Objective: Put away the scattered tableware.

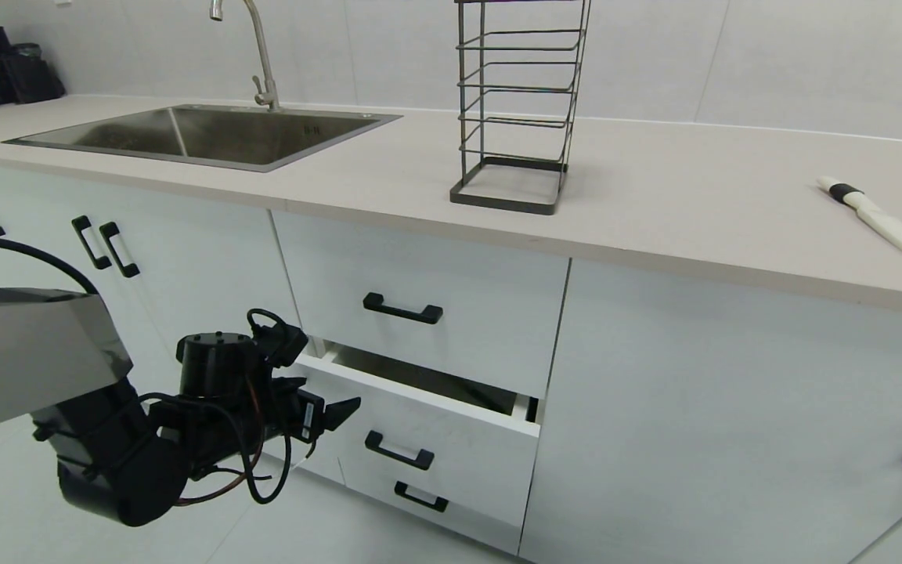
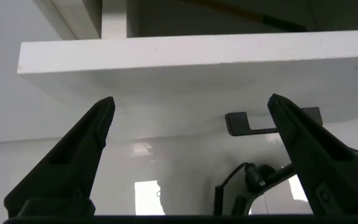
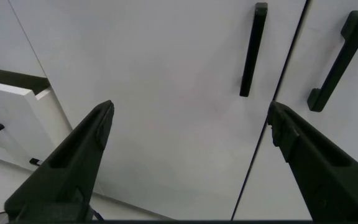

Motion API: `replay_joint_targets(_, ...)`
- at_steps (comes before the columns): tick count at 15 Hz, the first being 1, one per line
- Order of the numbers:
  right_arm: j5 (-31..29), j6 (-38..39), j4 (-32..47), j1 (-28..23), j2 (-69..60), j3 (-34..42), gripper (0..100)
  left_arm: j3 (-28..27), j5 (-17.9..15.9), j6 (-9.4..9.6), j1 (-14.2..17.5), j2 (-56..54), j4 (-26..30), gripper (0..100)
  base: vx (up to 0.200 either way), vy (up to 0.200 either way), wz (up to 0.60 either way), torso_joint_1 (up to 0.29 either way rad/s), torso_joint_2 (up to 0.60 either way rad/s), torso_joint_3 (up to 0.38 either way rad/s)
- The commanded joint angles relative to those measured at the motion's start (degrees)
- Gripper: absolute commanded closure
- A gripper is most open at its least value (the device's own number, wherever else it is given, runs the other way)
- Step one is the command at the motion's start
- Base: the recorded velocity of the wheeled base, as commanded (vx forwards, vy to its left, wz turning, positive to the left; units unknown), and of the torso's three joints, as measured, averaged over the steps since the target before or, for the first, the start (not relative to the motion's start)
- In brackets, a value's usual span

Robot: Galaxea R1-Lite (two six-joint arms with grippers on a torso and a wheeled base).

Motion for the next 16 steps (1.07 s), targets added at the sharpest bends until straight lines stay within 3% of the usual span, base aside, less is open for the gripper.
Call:
replay_joint_targets(1, 0.0, 0.0, 0.0, 0.0, 0.1, 0.0, 0, -3.3, -0.1, 0.02, 0.3, 3.0, -1.4, 0, 0.000, 0.000, 0.00, 0.000, 0.00, 0.000)
replay_joint_targets(8, 0.0, 0.0, 0.0, 0.0, 0.1, 0.0, 0, -7.3, 0.2, -0.86, 0.2, 7.3, -6.9, 0, 0.000, 0.000, 0.00, 0.000, 0.00, 0.000)
replay_joint_targets(11, 0.0, 0.0, 0.0, 0.0, 0.1, 0.0, 0, 0.1, 0.2, -0.86, -0.1, 4.4, -10.6, 0, 0.000, 0.000, 0.00, 0.000, 0.00, 0.000)
replay_joint_targets(14, 0.0, 0.0, 0.0, 0.0, 0.2, 0.0, 0, 6.7, 0.3, -0.86, -0.4, -2.8, -10.8, 0, 0.000, 0.000, 0.00, 0.000, 0.00, 0.000)
replay_joint_targets(16, 0.0, 0.0, 0.0, 0.0, 0.1, 0.0, 0, 15.5, 0.9, -3.76, -2.7, -14.6, -10.6, 0, 0.000, 0.000, 0.00, 0.000, 0.00, 0.000)
